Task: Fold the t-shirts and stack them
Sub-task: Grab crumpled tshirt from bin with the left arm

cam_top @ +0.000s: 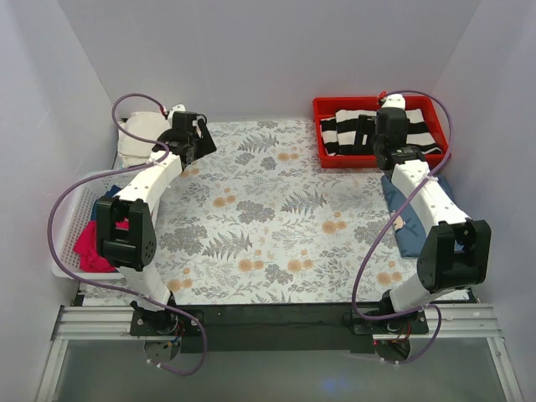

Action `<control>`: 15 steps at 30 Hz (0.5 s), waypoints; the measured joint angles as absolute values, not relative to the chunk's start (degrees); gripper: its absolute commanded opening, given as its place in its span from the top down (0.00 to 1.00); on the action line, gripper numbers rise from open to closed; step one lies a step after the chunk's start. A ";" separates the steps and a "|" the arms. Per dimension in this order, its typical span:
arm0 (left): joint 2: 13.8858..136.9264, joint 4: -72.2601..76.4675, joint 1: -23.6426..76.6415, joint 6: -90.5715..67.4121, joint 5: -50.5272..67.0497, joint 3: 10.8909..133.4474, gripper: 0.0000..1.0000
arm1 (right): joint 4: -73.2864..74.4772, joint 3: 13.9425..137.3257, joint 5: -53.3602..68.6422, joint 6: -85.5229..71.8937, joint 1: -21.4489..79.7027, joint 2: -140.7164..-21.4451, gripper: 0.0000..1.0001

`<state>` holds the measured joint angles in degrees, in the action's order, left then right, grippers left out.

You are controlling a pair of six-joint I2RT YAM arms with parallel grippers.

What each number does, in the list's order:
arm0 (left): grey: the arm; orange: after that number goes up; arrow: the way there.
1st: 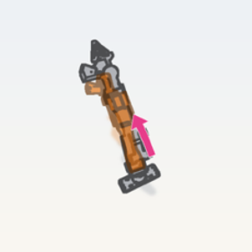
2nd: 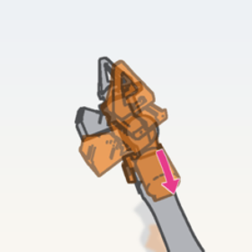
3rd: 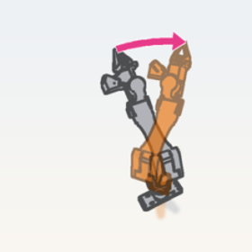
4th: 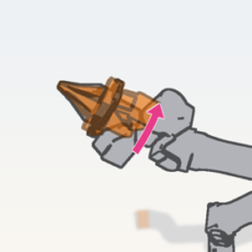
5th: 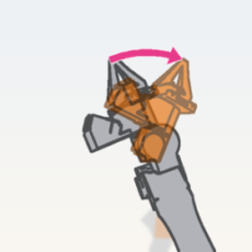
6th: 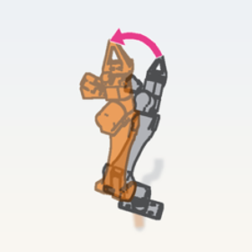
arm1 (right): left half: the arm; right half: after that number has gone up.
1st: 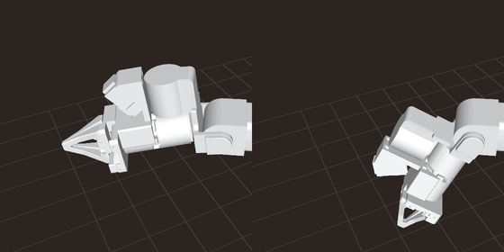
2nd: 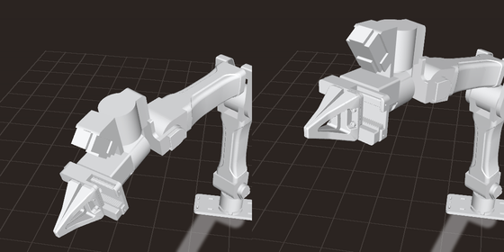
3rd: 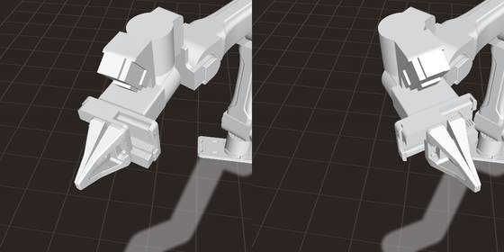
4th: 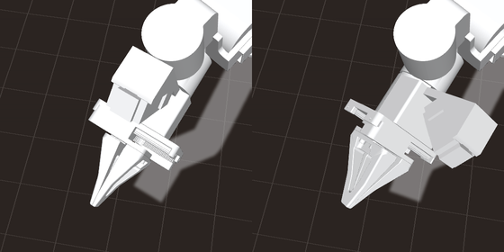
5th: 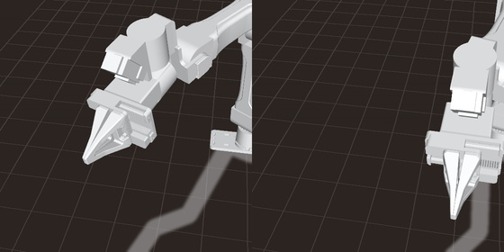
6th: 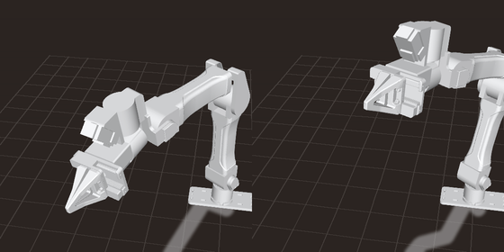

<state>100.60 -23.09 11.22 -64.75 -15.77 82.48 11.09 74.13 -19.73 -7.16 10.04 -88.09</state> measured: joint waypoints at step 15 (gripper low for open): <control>91.81 -29.89 10.11 -74.17 -26.13 77.49 0.29 | 12.25 71.66 -17.74 -5.85 10.04 -87.72 0.13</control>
<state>91.81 -29.89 10.11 -74.17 -26.13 77.49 12.25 71.66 -17.74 -5.85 10.04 -87.72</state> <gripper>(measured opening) 0.697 0.873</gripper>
